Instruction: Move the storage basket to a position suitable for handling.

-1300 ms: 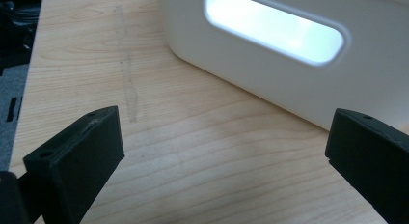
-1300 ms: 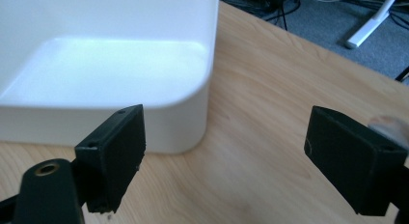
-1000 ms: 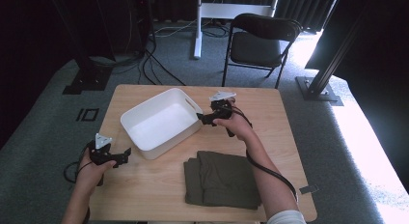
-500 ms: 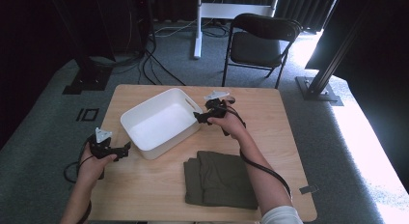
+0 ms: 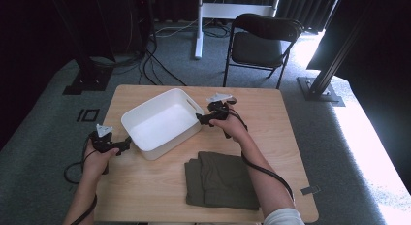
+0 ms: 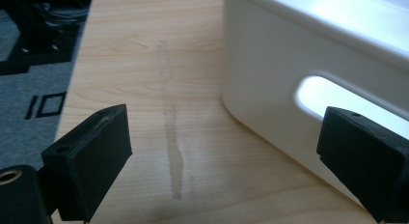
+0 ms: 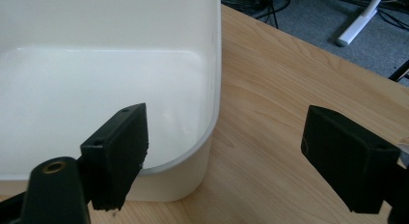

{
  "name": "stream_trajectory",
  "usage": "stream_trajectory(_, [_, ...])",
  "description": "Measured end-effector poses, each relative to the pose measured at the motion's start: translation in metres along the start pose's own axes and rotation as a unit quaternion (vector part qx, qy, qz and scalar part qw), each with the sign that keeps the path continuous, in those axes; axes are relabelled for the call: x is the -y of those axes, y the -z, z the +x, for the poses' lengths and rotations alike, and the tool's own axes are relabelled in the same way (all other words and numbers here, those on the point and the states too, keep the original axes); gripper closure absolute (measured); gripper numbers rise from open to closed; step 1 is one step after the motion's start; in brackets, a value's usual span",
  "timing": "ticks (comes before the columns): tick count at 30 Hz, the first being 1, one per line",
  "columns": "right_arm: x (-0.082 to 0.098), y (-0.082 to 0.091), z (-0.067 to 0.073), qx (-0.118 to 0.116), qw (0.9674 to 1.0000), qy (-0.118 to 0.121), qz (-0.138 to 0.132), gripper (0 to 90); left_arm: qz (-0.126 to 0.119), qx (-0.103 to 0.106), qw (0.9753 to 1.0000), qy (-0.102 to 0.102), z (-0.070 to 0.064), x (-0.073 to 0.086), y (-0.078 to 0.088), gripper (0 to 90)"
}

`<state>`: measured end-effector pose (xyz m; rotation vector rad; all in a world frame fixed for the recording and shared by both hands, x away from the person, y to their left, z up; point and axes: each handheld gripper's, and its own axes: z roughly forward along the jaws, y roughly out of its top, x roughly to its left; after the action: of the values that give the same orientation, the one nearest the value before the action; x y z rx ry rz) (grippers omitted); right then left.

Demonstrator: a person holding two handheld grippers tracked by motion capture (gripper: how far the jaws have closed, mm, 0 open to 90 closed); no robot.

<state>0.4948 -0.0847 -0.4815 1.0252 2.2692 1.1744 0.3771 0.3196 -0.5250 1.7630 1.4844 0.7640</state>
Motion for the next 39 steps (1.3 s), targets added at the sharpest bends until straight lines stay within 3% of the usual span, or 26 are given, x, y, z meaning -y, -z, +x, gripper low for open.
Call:
stream_trajectory(8, [0.001, 0.005, 0.001, -0.001, 1.0, 0.001, 0.004, 19.6, -0.013, -0.015, 0.9998, 0.008, 0.002, -0.006, -0.005, 6.1])
stream_trajectory(13, [0.005, 0.01, 0.002, -0.005, 1.0, 0.001, 0.005, 19.6, -0.009, -0.009, 0.9998, 0.015, 0.003, -0.008, -0.009, 6.1])
stream_trajectory(23, [0.012, 0.022, 0.004, -0.005, 0.9999, 0.005, 0.01, 19.6, -0.001, -0.014, 0.9999, 0.004, -0.002, -0.016, -0.016, 6.1])
stream_trajectory(39, [0.025, 0.04, 0.006, -0.008, 0.9999, 0.002, 0.013, 19.6, 0.003, -0.012, 0.9999, 0.006, -0.009, -0.026, -0.03, 6.1])
